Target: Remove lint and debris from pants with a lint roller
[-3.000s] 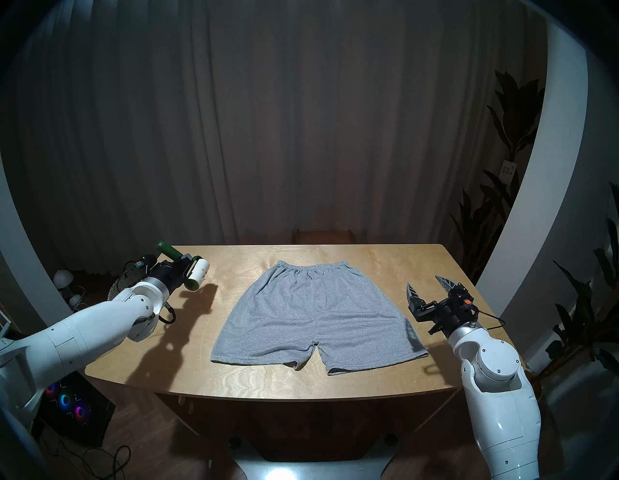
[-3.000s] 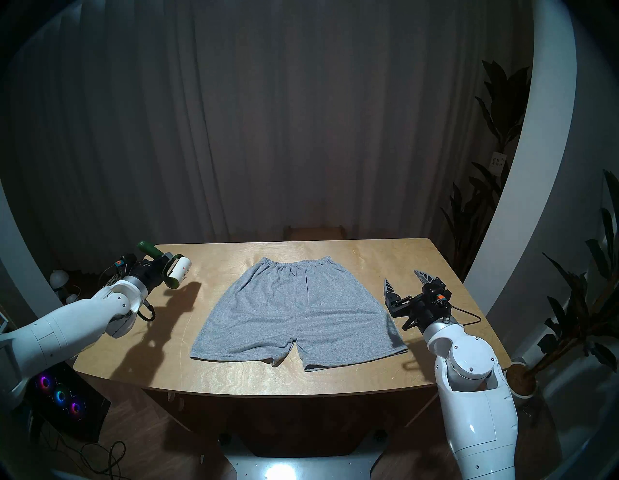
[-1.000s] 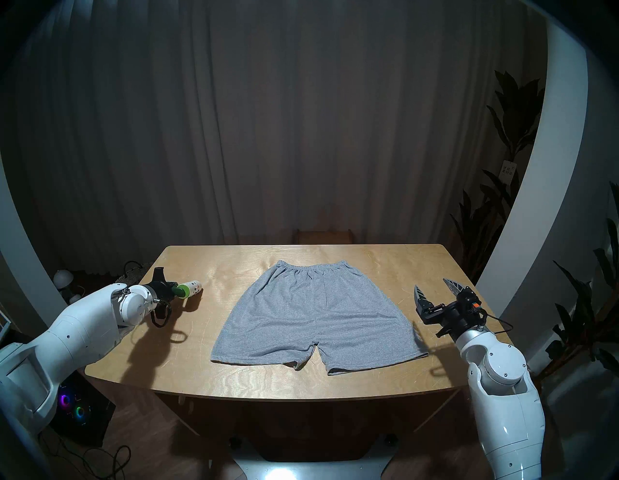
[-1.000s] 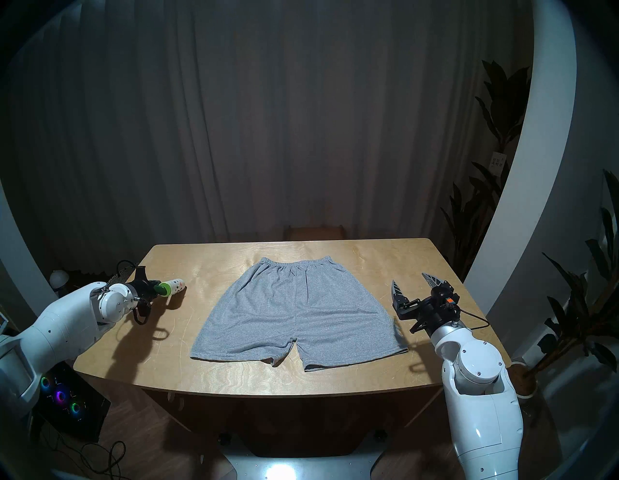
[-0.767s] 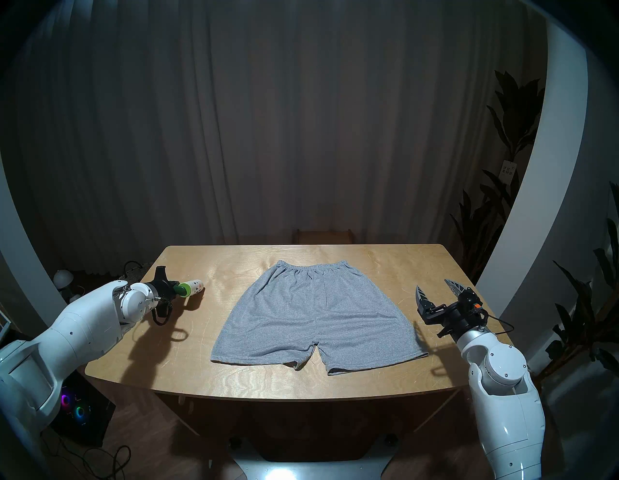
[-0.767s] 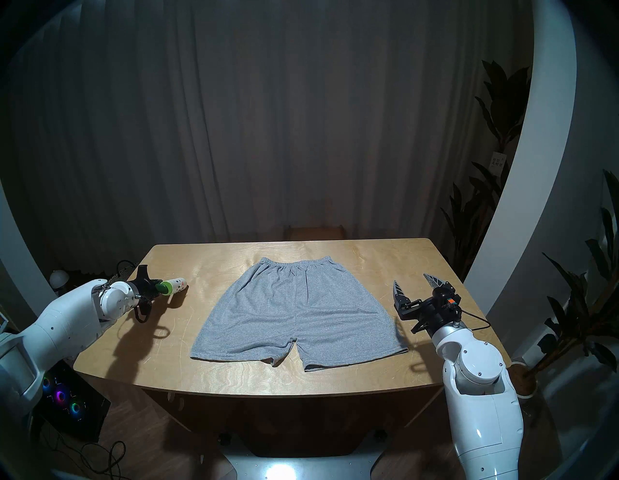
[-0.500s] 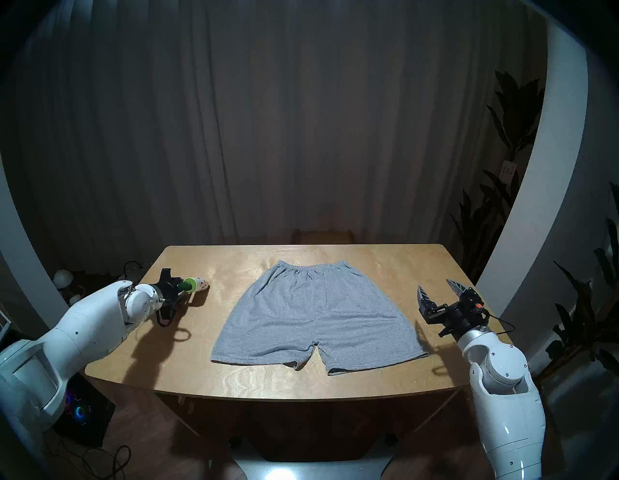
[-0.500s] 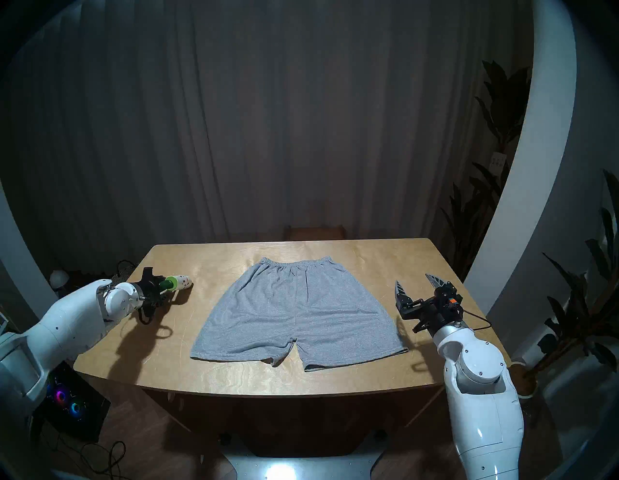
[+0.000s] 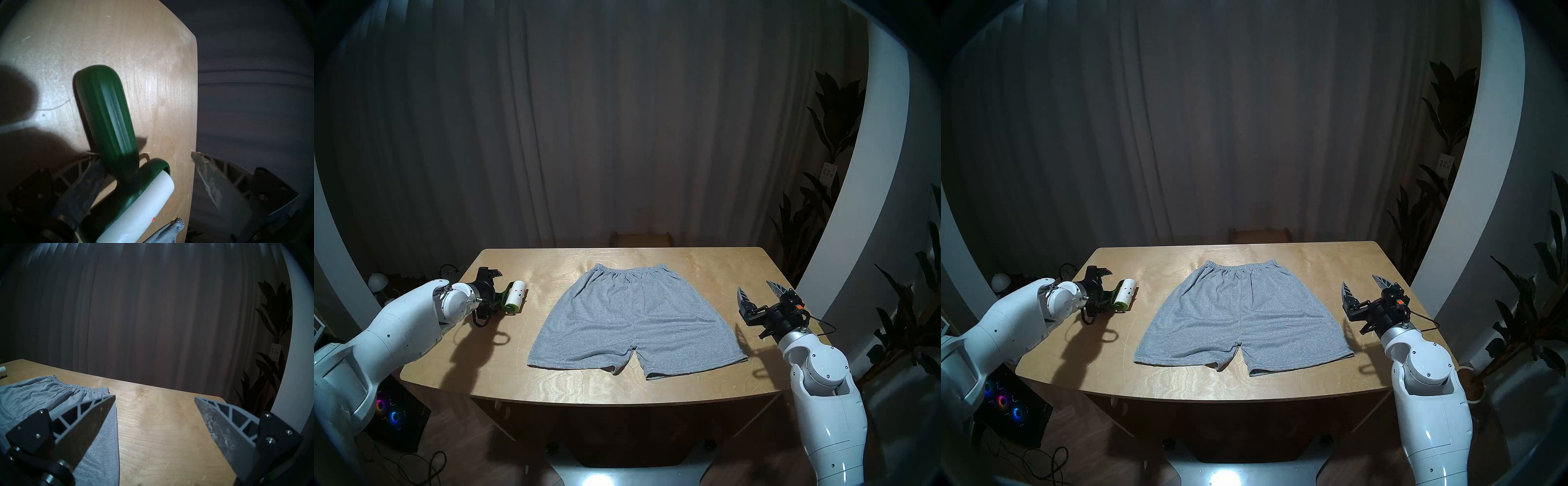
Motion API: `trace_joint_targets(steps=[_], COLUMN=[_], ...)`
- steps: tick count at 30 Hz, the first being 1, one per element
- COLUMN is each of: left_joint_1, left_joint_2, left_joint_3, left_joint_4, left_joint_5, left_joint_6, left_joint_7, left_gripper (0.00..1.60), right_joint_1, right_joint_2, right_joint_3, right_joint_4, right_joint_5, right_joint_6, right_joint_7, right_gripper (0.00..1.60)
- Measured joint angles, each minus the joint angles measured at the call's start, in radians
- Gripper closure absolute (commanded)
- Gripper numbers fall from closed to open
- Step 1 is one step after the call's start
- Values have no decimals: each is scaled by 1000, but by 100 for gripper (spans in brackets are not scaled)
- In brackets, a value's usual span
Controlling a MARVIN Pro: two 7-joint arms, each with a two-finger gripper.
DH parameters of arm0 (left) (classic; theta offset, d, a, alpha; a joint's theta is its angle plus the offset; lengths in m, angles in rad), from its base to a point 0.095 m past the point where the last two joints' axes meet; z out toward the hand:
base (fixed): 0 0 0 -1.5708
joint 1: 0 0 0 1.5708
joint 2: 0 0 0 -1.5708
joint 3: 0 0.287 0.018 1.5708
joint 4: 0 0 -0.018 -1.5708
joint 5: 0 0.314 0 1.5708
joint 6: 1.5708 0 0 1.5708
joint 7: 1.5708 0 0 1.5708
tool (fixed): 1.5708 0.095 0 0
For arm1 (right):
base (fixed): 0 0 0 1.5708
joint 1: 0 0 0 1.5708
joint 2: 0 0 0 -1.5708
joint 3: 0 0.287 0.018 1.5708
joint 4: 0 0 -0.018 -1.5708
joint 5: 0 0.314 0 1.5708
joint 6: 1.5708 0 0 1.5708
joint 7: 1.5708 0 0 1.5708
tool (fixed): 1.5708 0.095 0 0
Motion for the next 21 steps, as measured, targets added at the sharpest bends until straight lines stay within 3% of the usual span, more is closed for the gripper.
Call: trace_joint_targets(steps=[11, 21], left_joint_1=[76, 83], left_joint_2=[91, 187], left_joint_3=[-3, 66], left_joint_4=[-165, -330], left_joint_5=[-19, 216], left_joint_6=[-104, -211], left_joint_7=[-7, -64], left_gripper=[0, 0], right_joint_1=[21, 34], right_joint_2=[12, 16], right_joint_3=[-16, -26], right_joint_4=[11, 26], right_joint_5=[0, 2], right_joint_6=[1, 1], right_joint_7=[4, 4], right_gripper=[0, 0])
